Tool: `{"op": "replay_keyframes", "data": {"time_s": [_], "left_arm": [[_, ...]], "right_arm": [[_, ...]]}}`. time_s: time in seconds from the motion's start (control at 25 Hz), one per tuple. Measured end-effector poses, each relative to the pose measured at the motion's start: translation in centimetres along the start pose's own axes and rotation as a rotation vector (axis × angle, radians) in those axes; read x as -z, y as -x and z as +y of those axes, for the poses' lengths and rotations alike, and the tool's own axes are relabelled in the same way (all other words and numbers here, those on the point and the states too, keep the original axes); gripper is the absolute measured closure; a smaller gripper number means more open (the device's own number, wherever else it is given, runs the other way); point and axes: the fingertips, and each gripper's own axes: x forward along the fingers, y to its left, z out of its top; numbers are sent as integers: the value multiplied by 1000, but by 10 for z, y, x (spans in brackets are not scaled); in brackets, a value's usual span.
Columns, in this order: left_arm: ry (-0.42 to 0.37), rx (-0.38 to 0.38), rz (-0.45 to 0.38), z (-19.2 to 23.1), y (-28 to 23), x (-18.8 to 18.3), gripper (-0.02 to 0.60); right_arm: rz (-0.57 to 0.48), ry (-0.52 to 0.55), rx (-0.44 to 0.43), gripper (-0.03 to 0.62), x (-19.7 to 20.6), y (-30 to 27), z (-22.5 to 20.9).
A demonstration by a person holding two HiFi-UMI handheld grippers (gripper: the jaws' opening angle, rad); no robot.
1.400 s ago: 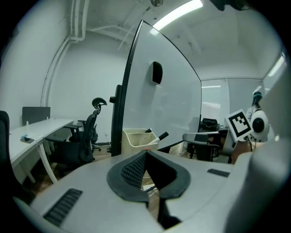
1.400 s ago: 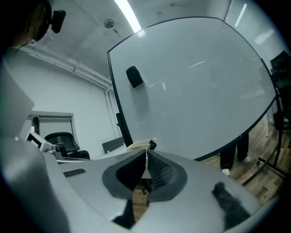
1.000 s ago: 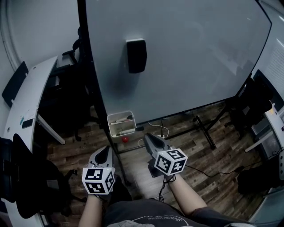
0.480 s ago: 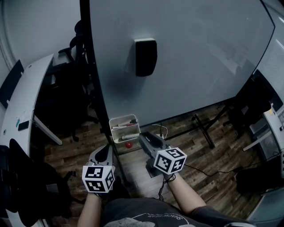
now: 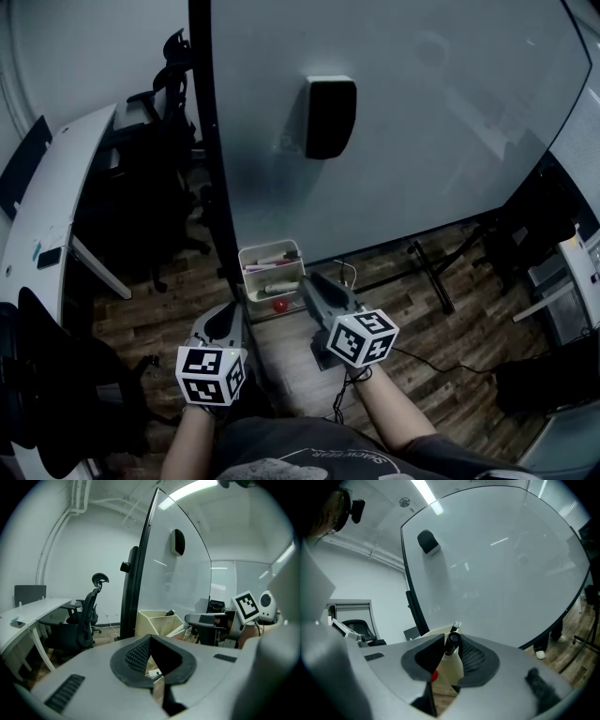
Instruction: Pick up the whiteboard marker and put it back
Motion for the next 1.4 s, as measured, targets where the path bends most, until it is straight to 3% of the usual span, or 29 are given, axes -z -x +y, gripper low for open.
{"op": "replay_keyframes", "data": {"time_s": [0.72, 1.04, 1.4], "left_arm": [[-26, -11, -41, -11, 17, -13, 568], [-49, -41, -86, -36, 46, -25, 568], [-61, -50, -117, -73, 82, -27, 568]], "right_arm": [[-91, 69, -99, 513, -34, 13, 32], [-153, 107, -147, 513, -63, 51, 53], [-162, 100, -193, 513, -60, 100, 70]]}}
